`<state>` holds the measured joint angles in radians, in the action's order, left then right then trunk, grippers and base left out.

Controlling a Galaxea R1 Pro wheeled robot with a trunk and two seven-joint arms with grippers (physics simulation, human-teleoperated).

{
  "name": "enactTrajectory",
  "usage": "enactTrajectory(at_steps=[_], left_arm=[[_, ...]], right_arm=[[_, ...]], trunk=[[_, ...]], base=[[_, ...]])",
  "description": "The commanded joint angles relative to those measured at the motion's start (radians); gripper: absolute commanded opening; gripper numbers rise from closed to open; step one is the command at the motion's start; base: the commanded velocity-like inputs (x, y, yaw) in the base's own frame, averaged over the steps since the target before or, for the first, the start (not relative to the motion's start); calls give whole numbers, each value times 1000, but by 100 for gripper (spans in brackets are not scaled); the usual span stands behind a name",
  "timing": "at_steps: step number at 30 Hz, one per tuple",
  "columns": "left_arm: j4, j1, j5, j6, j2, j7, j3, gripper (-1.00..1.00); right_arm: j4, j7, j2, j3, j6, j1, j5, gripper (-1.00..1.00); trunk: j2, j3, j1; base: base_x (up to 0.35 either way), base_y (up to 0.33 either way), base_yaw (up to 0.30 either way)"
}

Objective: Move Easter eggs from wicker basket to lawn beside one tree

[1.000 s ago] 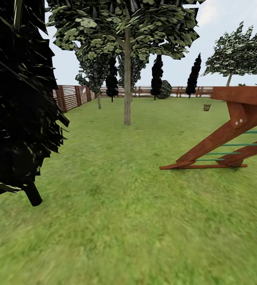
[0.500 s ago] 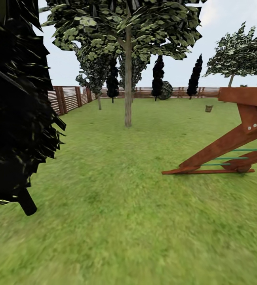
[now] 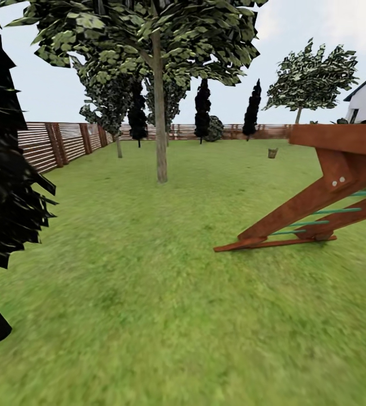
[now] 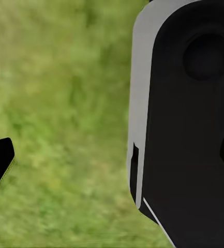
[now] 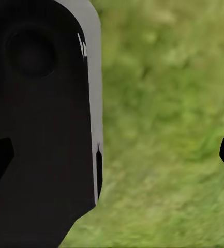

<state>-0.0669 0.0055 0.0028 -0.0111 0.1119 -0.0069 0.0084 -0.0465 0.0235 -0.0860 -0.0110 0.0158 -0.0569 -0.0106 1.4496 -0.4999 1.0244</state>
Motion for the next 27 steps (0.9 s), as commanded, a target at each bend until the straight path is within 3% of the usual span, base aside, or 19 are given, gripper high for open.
enactTrajectory(at_steps=[1, 27], left_arm=[[-2, 1, 0, -1, 0, -1, 1, 100], [-2, 1, 0, -3, 0, -1, 1, 100]], right_arm=[[-3, 2, 0, -2, 2, -1, -1, 100], [-3, 3, 0, -3, 1, -1, 0, 100]], trunk=[[0, -1, 1], [0, -1, 1]], base=[[329, 0, -21], [329, 0, 5]])
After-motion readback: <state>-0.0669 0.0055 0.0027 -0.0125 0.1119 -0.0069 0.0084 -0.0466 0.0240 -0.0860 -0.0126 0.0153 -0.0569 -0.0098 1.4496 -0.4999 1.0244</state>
